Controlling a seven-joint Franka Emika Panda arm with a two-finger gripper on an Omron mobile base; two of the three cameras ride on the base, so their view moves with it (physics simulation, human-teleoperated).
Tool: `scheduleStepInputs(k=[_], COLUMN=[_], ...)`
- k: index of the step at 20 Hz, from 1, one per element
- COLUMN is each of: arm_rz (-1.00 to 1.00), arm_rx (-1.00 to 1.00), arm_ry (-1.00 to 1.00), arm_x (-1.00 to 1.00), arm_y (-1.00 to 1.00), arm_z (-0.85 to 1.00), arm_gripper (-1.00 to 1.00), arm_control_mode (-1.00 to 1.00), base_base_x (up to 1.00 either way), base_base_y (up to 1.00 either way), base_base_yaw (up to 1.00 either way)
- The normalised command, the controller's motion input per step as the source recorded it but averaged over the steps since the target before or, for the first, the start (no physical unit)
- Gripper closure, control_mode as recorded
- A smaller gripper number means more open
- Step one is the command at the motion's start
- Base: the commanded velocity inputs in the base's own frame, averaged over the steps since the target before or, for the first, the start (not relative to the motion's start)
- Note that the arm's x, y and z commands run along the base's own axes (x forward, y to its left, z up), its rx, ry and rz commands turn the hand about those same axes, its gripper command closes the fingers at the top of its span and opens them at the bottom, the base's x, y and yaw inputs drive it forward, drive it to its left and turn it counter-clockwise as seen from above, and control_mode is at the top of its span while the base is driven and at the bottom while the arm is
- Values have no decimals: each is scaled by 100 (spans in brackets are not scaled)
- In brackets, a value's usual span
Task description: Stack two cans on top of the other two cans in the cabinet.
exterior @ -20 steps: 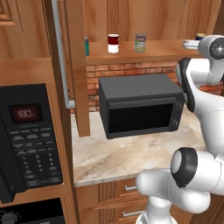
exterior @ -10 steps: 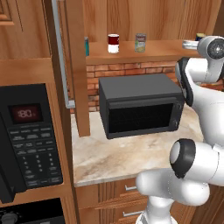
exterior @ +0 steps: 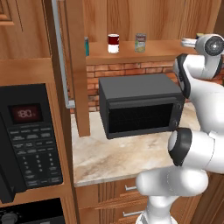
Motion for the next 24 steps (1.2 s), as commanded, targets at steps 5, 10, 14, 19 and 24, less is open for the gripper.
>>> scheduleStepInputs(k=[5, 10, 14, 19, 24], arm_rz=[0, 0, 0, 0, 0], arm_rx=[0, 0, 1, 1, 0], arm_ry=[2, 3, 3, 1, 2], arm_x=[32, 26, 21, 14, 20], arm_y=[-9, -12, -16, -19, -19], arm_z=[0, 0, 0, 0, 0], arm_gripper=[-100, -100, -100, -100, -100], arm_control_mode=[-100, -100, -100, -100, -100], base_base_x=[0, 0, 0, 0, 0], base_base_y=[0, 0, 0, 0, 0], base_base_yaw=[0, 0, 0, 0, 0])
